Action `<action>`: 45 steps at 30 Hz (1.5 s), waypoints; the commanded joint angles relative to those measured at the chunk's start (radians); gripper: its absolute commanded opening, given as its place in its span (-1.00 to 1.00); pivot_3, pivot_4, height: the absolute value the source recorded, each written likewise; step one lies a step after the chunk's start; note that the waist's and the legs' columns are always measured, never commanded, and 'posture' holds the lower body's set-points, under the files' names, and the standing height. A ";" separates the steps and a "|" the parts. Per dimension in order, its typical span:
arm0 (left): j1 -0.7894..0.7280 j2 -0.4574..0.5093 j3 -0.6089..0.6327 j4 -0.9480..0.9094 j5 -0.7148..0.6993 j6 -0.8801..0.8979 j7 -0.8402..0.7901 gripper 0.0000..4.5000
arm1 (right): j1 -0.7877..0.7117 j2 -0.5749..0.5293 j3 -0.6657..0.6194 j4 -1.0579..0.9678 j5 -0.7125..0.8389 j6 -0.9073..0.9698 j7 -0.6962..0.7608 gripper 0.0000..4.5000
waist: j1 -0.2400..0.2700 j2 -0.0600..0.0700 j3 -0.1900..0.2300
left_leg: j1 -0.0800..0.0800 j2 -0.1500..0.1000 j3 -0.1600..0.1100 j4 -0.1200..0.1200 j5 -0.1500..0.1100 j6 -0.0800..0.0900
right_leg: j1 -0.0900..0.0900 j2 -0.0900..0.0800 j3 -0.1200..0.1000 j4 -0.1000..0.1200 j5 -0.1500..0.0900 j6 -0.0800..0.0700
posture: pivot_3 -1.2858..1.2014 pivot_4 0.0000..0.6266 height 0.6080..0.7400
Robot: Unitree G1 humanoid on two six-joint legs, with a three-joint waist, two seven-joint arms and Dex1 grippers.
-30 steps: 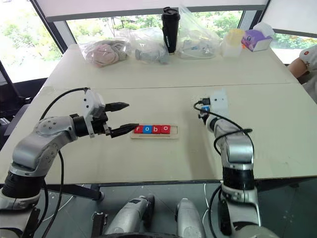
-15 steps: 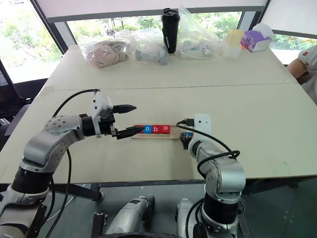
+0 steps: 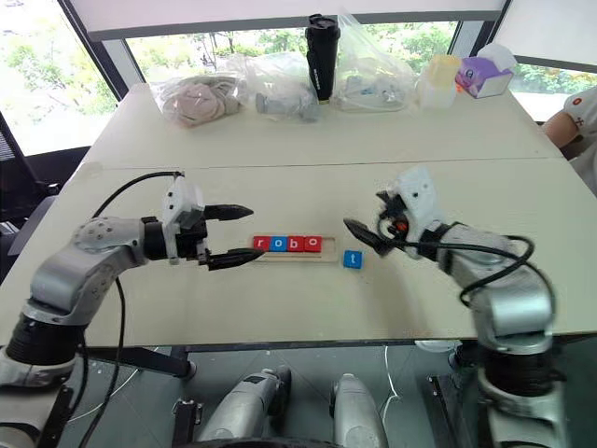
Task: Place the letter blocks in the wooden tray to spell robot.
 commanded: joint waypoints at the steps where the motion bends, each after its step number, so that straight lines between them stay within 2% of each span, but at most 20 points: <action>1: 0.000 0.082 0.000 -0.037 0.010 -0.019 -0.091 1.00 | 0.045 -0.107 0.083 0.142 -0.029 -0.212 0.201 0.98 | 0.000 0.000 0.000 | 0.000 0.000 0.000 0.000 0.000 0.000 | 0.000 0.000 0.000 0.000 0.000 0.000 | 0.03 -0.52 1.00; 3: 0.001 0.114 -0.004 -0.040 0.019 -0.027 -0.117 1.00 | 0.051 -0.140 0.135 0.231 -0.075 -0.329 0.247 0.98 | -0.001 0.000 0.000 | 0.000 0.000 0.000 0.000 0.000 0.000 | 0.000 0.000 0.000 0.000 -0.002 -0.004 | 0.03 -0.52 1.00; 9: 0.016 0.127 0.022 -0.080 0.001 0.005 -0.100 1.00 | -0.037 -0.100 0.221 0.484 -0.138 -0.561 0.293 0.98 | -0.001 0.000 0.001 | 0.000 0.000 0.000 0.002 -0.001 -0.002 | 0.000 -0.001 0.001 0.000 -0.002 -0.004 | 0.03 -0.52 1.00; 13: 0.051 0.147 0.040 -0.101 0.009 0.017 -0.081 1.00 | -0.066 -0.072 0.256 0.572 -0.176 -0.673 0.300 0.98 | 0.001 0.000 0.001 | 0.000 0.000 0.000 0.001 -0.001 -0.002 | -0.001 -0.001 0.001 0.000 -0.002 -0.004 | 0.03 -0.52 1.00; 26: 0.080 0.159 0.053 -0.123 -0.004 0.042 -0.058 1.00 | -0.105 -0.010 0.288 0.588 -0.183 -0.689 0.294 0.98 | 0.002 0.000 0.001 | 0.000 0.000 0.000 0.001 -0.001 -0.002 | -0.001 -0.001 0.001 0.000 -0.002 -0.004 | 0.03 -0.52 1.00; 29: 0.079 0.155 0.046 -0.119 0.000 0.039 -0.056 1.00 | -0.111 0.000 0.288 0.586 -0.172 -0.675 0.301 0.61 | 0.002 0.000 0.001 | 0.000 0.000 0.000 0.001 -0.001 -0.002 | -0.001 -0.001 0.001 0.000 -0.002 -0.004 | 0.03 -0.52 1.00; 33: 0.079 0.152 0.045 -0.118 0.002 0.036 -0.056 1.00 | -0.114 -0.006 0.291 0.588 -0.171 -0.662 0.306 -0.32 | 0.002 0.000 0.001 | 0.000 0.000 0.000 0.001 -0.001 -0.002 | -0.001 -0.001 0.001 0.000 -0.002 -0.004 | 0.03 -0.52 1.00; 34: 0.079 0.152 0.046 -0.118 0.002 0.036 -0.055 1.00 | -0.113 -0.013 0.290 0.589 -0.170 -0.656 0.309 -0.49 | 0.002 0.000 0.001 | 0.000 0.000 0.000 0.001 -0.001 -0.002 | -0.001 -0.001 0.001 0.000 -0.002 -0.004 | 0.03 -0.52 1.00; 39: 0.085 0.154 0.051 -0.115 0.004 0.034 -0.052 1.00 | -0.126 -0.032 0.260 0.555 -0.131 -0.593 0.317 -0.48 | 0.003 0.000 0.001 | 0.000 0.000 0.000 0.001 -0.001 -0.002 | -0.001 -0.001 0.001 0.000 -0.002 -0.004 | 0.03 -0.52 1.00; 42: 0.085 0.152 0.049 -0.109 0.006 0.030 -0.051 1.00 | -0.199 -0.023 0.242 0.513 -0.087 -0.515 0.322 -0.48 | -0.001 0.000 0.001 | 0.000 0.000 0.000 0.001 -0.001 -0.002 | -0.001 -0.001 0.001 0.000 -0.002 -0.004 | 0.03 -0.52 1.00; 45: 0.075 0.141 0.038 -0.097 0.011 0.025 -0.048 1.00 | -0.275 -0.007 0.288 0.548 -0.111 -0.509 0.353 -0.48 | -0.004 0.000 0.001 | 0.000 0.000 0.001 0.001 -0.001 -0.002 | -0.002 -0.001 0.002 0.001 -0.002 -0.004 | 0.03 -0.52 1.00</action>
